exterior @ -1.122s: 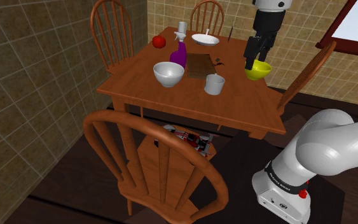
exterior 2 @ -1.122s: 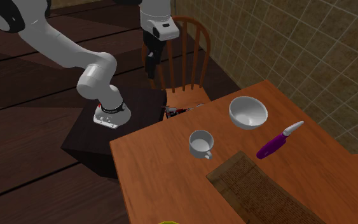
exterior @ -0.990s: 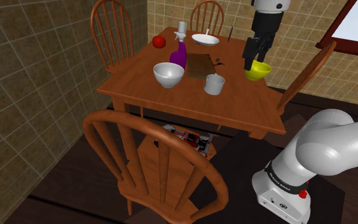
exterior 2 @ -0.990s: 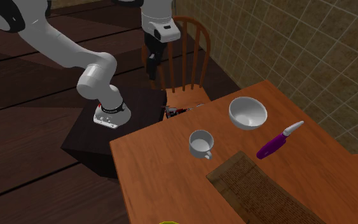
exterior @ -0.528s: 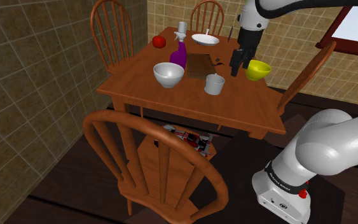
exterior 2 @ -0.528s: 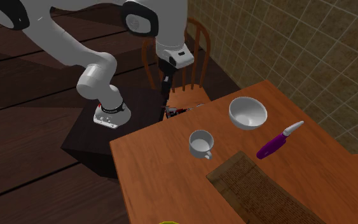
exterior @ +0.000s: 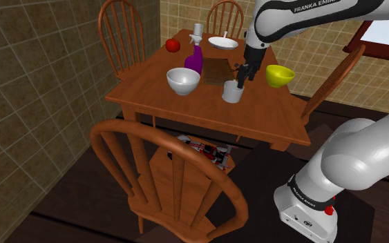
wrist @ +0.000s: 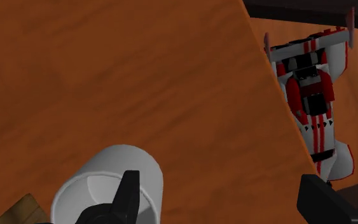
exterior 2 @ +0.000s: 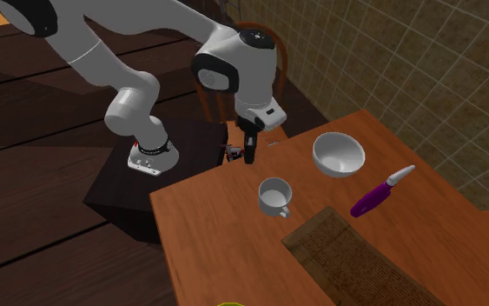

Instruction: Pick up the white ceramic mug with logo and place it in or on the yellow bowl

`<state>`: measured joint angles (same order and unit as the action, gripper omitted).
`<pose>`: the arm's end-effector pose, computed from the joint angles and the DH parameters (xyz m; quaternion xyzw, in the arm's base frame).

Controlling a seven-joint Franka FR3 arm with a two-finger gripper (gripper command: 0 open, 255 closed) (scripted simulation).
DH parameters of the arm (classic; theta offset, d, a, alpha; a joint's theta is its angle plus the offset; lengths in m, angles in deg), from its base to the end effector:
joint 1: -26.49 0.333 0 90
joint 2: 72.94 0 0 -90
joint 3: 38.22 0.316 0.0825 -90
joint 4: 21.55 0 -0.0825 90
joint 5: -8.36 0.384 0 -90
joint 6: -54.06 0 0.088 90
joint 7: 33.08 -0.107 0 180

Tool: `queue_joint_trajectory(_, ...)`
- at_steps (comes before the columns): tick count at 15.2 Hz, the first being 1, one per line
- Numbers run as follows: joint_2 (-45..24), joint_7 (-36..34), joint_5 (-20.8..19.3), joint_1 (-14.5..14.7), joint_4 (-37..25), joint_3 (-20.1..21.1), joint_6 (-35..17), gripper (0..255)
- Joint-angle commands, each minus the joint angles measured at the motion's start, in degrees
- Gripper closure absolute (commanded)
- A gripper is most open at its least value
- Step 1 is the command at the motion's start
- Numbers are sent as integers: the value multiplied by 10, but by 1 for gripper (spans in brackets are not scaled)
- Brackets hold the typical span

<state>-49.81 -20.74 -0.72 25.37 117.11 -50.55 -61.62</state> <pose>0.4092 -0.1105 0.4541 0.9990 0.0333 -0.0077 0.0283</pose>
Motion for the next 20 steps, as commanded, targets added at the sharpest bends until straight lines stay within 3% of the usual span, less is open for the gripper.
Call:
queue_joint_trajectory(1, -42, 18, 6, 3, -11, -12, -41, 0)
queue_joint_trajectory(8, -191, 95, 57, 10, -68, -46, -157, 0)
queue_joint_trajectory(15, -228, 105, 70, 9, -50, -48, -212, 0)
queue_joint_trajectory(20, -231, 106, 71, 9, -48, -48, -216, 0)
